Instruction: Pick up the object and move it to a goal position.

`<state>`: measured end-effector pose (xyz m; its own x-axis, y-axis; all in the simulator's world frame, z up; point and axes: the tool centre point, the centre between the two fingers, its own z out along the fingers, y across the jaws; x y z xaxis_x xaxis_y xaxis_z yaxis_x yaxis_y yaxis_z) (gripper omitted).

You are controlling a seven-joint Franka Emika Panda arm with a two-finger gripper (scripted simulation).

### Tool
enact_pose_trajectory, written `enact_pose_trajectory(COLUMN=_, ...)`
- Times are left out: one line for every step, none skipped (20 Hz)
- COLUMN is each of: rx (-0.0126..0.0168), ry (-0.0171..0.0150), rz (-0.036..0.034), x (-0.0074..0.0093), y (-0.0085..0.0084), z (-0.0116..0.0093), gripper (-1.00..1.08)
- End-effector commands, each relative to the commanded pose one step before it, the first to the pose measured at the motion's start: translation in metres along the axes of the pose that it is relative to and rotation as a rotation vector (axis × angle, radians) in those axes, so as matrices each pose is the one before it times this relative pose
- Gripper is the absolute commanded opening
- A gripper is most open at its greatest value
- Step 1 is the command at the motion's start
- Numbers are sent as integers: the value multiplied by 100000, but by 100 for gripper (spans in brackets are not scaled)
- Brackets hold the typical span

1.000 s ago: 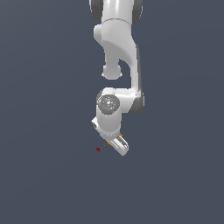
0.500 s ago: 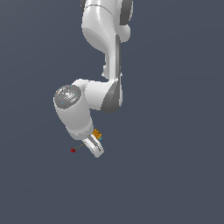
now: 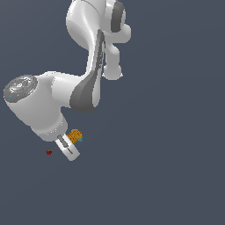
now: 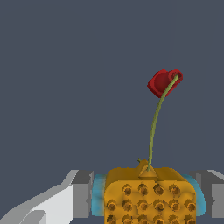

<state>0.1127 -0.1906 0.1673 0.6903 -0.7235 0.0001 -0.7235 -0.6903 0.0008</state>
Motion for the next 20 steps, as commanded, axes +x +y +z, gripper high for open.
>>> enact_pose_trajectory(rx=30, ry=5, rz=-129, x=1335, y=657, z=-872, gripper=-100)
enact_pose_trajectory(rx=0, ry=0, rz=0, x=478, y=236, z=-286, gripper=-100)
enact_pose_trajectory(rx=0, ry=0, rz=0, x=454, y=222, z=-271, gripper=-100)
enact_pose_trajectory(rx=0, ry=0, rz=0, x=431, y=208, z=-257, gripper=-100)
enact_pose_trajectory(rx=0, ry=0, rz=0, x=403, y=192, z=-239, gripper=-100)
enact_pose_trajectory(rx=0, ry=0, rz=0, x=364, y=171, z=-215, gripper=-100)
enact_pose_trajectory(rx=0, ry=0, rz=0, x=327, y=151, z=-192, gripper=-100)
enact_pose_trajectory(rx=0, ry=0, rz=0, x=293, y=133, z=-171, gripper=-100)
enact_pose_trajectory(rx=0, ry=0, rz=0, x=262, y=116, z=-152, gripper=-100)
enact_pose_trajectory(rx=0, ry=0, rz=0, x=235, y=102, z=-135, gripper=-100)
enact_pose_trajectory(rx=0, ry=0, rz=0, x=209, y=89, z=-120, gripper=-100)
enact_pose_trajectory(rx=0, ry=0, rz=0, x=186, y=78, z=-106, gripper=-100)
enact_pose_trajectory(rx=0, ry=0, rz=0, x=164, y=67, z=-93, gripper=-100)
enact_pose_trajectory(rx=47, ry=-16, rz=48, x=164, y=99, z=-87, gripper=-100)
enact_pose_trajectory(rx=0, ry=0, rz=0, x=125, y=48, z=-69, gripper=-100)
enact_pose_trajectory(rx=0, ry=0, rz=0, x=107, y=39, z=-59, gripper=-100)
enact_pose_trajectory(rx=0, ry=0, rz=0, x=91, y=31, z=-49, gripper=-100)
enact_pose_trajectory(rx=0, ry=0, rz=0, x=76, y=25, z=-41, gripper=-100)
enact_pose_trajectory(rx=0, ry=0, rz=0, x=62, y=19, z=-33, gripper=-100)
enact_pose_trajectory(rx=0, ry=0, rz=0, x=49, y=14, z=-25, gripper=-100)
